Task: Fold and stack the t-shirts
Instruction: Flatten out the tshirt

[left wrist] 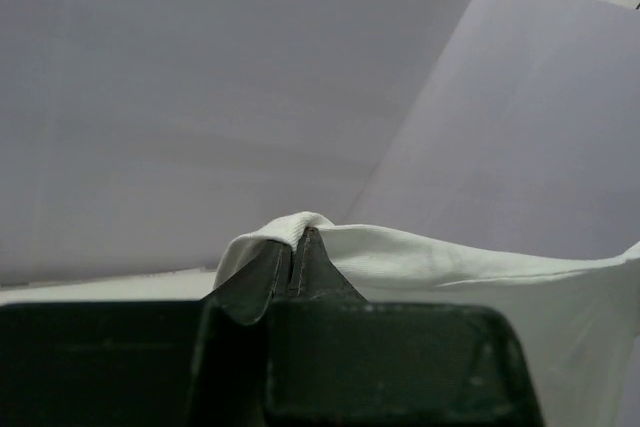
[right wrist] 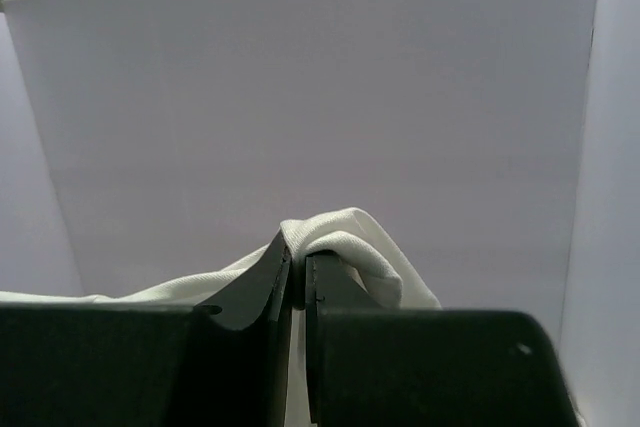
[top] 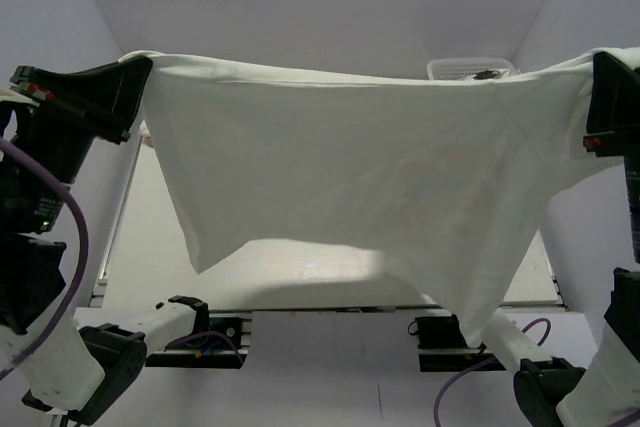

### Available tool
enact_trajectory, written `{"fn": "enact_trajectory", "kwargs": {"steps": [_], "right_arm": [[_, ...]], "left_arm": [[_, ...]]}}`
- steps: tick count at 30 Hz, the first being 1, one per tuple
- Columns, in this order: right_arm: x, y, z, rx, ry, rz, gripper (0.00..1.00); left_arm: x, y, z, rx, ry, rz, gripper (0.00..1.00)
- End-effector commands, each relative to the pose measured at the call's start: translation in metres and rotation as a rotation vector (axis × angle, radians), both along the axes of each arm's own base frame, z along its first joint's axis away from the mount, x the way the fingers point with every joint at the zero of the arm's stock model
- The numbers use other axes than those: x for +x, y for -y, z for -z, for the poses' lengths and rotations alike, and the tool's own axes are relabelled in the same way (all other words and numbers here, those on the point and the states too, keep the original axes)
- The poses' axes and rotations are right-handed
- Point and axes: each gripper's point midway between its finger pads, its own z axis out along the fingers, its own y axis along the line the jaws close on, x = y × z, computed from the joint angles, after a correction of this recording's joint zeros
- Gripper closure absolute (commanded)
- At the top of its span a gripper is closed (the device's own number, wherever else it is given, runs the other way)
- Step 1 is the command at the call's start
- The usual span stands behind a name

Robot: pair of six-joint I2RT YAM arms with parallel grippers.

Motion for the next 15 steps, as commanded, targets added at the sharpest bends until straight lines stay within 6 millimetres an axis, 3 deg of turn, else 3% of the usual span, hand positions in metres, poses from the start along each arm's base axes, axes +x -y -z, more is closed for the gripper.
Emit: {"fn": "enact_trajectory", "kwargs": {"steps": [1,2,4,6,8,10,11,12,13,14,15], "right_arm": [[0.072,0.01,0.018,-0.002,-0.106,0.097,1.0],[0.081,0.008,0.022,-0.003,-0.121,0.095,1.0],[0.118,0.004,0.039,-0.026,-0.181,0.096,1.0],[0.131,0.0,0.04,-0.038,-0.172,0.084,1.0],[0.159,-0.004,0.048,-0.053,-0.198,0.081,1.0],[0.175,-0.005,0.036,-0.057,-0.165,0.088,1.0],[0.192,-0.007,0.04,-0.06,-0.18,0.087,1.0],[0.206,-0.007,0.031,-0.055,-0.164,0.09,1.0],[0.205,-0.009,0.023,-0.051,-0.143,0.08,1.0],[0.232,-0.012,0.027,-0.052,-0.161,0.075,1.0],[0.236,-0.014,0.02,-0.05,-0.143,0.072,1.0]], "left_arm": [[0.053,0.006,0.021,0.013,-0.102,-0.042,1.0],[0.066,0.007,0.029,0.017,-0.131,-0.056,1.0],[0.097,0.006,0.042,0.033,-0.182,-0.106,1.0],[0.127,0.004,0.054,0.044,-0.226,-0.159,1.0],[0.145,0.007,0.058,0.044,-0.236,-0.171,1.0],[0.175,0.007,0.073,0.071,-0.274,-0.206,1.0],[0.186,0.007,0.076,0.07,-0.281,-0.22,1.0],[0.194,0.01,0.077,0.07,-0.281,-0.22,1.0],[0.2,0.007,0.07,0.071,-0.261,-0.241,1.0],[0.22,0.009,0.08,0.078,-0.289,-0.256,1.0],[0.226,0.009,0.078,0.088,-0.282,-0.268,1.0]]}}
